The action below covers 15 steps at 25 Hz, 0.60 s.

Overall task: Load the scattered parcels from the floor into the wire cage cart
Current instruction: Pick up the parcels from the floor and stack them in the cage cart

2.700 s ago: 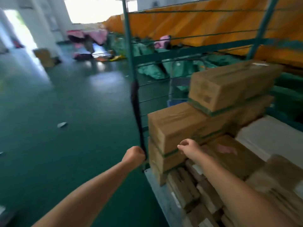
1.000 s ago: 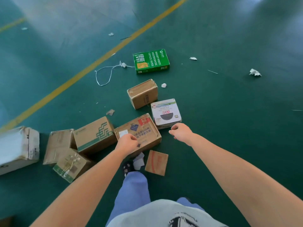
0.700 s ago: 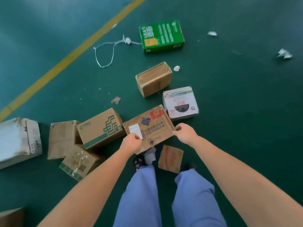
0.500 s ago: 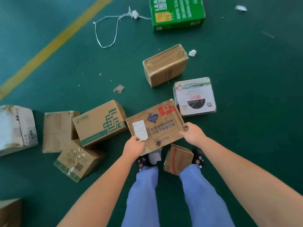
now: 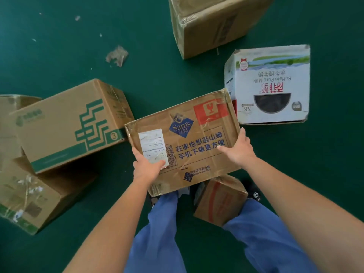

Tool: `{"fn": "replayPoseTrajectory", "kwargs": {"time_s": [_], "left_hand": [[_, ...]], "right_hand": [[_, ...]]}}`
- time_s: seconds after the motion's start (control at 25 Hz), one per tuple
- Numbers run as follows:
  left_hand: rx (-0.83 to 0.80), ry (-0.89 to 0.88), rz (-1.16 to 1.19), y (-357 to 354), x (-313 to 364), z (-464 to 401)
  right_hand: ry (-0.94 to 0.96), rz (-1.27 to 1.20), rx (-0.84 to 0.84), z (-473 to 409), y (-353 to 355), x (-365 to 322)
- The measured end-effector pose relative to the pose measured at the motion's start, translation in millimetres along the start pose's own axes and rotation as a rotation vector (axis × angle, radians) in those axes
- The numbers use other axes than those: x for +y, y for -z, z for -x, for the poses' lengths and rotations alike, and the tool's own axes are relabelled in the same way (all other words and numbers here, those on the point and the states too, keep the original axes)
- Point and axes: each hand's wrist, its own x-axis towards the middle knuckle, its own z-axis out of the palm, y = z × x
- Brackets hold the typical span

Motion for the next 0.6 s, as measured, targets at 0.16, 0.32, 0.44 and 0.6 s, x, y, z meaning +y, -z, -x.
{"fn": "replayPoseTrajectory", "kwargs": {"time_s": [0.16,0.32,0.44,0.6], "left_hand": [[0.038,0.01,0.032,-7.2,0.2,0.1],[0.038,0.001,-0.054,8.9,6.7,42.0],[0.016,-0.049,-0.063,39.8,12.8,100.5],[0.004,-0.155,-0.071,98.2,29.4,188.4]], "right_hand": [[-0.018,0.021,0.087,-3.9,-1.9,-3.3],[-0.007,0.033,0.183,38.9,26.1,-7.6],[-0.001,0.049,0.222,100.0,66.1,-10.5],[0.015,0.012,0.297,203.8,124.4,-16.1]]}}
